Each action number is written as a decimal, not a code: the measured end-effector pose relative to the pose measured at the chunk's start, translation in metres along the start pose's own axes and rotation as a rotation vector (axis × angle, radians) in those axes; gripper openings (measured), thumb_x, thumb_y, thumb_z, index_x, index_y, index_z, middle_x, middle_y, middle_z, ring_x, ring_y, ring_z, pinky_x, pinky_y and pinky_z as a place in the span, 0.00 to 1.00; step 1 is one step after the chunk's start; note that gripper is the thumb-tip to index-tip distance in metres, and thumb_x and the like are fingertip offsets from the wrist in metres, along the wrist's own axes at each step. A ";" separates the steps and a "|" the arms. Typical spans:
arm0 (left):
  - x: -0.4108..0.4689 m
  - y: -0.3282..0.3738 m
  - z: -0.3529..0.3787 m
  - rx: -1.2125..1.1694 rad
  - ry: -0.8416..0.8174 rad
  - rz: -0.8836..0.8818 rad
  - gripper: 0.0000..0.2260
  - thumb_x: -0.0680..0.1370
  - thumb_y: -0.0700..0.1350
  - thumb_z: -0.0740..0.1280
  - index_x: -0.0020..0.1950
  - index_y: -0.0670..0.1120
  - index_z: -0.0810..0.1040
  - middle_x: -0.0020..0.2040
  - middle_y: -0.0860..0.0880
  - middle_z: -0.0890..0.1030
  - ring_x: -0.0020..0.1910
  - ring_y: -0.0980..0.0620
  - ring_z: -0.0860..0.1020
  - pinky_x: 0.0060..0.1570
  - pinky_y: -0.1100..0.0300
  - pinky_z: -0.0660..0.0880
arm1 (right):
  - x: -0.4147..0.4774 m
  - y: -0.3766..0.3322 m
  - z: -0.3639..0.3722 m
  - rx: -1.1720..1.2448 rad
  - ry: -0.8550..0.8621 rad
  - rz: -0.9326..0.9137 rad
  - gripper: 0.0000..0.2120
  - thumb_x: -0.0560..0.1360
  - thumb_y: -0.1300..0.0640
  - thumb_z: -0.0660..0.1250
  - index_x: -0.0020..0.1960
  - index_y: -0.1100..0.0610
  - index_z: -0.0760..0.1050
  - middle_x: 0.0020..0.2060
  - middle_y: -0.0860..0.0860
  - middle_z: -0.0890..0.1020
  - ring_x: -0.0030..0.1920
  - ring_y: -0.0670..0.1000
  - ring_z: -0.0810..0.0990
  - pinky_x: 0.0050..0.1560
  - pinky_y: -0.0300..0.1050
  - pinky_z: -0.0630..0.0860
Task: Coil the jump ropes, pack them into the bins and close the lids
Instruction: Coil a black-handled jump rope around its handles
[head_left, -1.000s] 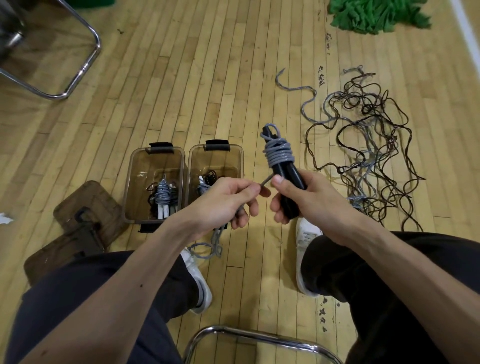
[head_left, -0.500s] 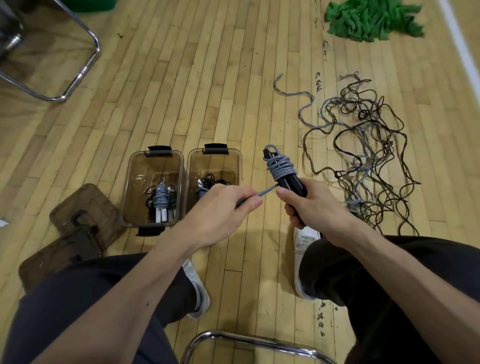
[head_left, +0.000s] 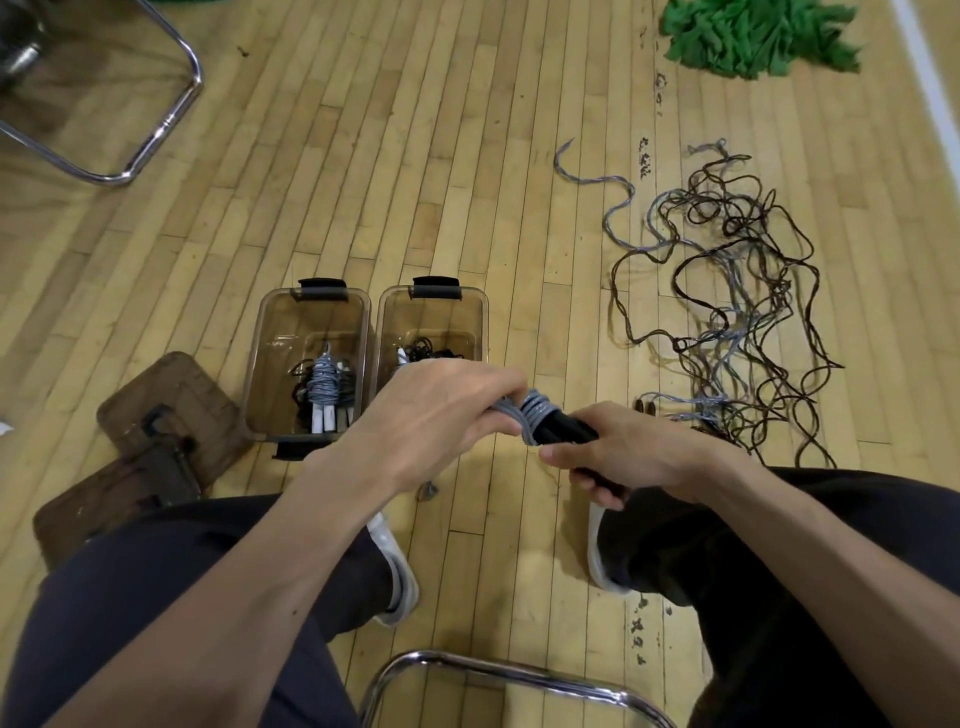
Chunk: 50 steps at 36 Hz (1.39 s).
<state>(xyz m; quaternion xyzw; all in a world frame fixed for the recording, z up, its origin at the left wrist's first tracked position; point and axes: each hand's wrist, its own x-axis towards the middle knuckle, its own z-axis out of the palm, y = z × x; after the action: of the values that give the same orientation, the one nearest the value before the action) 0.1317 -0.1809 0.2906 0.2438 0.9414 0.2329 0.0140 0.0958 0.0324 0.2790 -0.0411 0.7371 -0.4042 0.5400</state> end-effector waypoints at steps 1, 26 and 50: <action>0.000 0.000 -0.001 -0.015 -0.004 -0.006 0.10 0.76 0.54 0.66 0.48 0.47 0.78 0.39 0.54 0.81 0.37 0.53 0.78 0.38 0.59 0.74 | -0.001 -0.001 0.000 -0.016 -0.024 0.013 0.09 0.82 0.52 0.66 0.52 0.58 0.73 0.32 0.51 0.75 0.26 0.47 0.71 0.33 0.43 0.70; 0.009 0.002 -0.003 -0.693 -0.271 -0.276 0.06 0.71 0.45 0.78 0.43 0.44 0.85 0.39 0.52 0.84 0.41 0.58 0.81 0.43 0.67 0.75 | -0.016 -0.009 0.005 -0.194 -0.411 -0.016 0.11 0.80 0.54 0.69 0.49 0.63 0.76 0.32 0.52 0.76 0.28 0.48 0.73 0.38 0.46 0.72; 0.012 0.004 -0.018 -1.127 -0.180 -0.514 0.10 0.83 0.31 0.55 0.54 0.31 0.75 0.44 0.40 0.75 0.40 0.47 0.70 0.35 0.65 0.72 | -0.030 -0.022 0.003 0.245 -0.334 -0.389 0.18 0.80 0.53 0.66 0.56 0.69 0.70 0.35 0.53 0.79 0.40 0.57 0.83 0.43 0.50 0.79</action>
<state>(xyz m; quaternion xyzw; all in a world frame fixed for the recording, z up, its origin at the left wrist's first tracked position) 0.1205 -0.1801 0.3090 -0.0166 0.6976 0.6613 0.2752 0.1028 0.0308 0.3152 -0.1823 0.5617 -0.5742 0.5671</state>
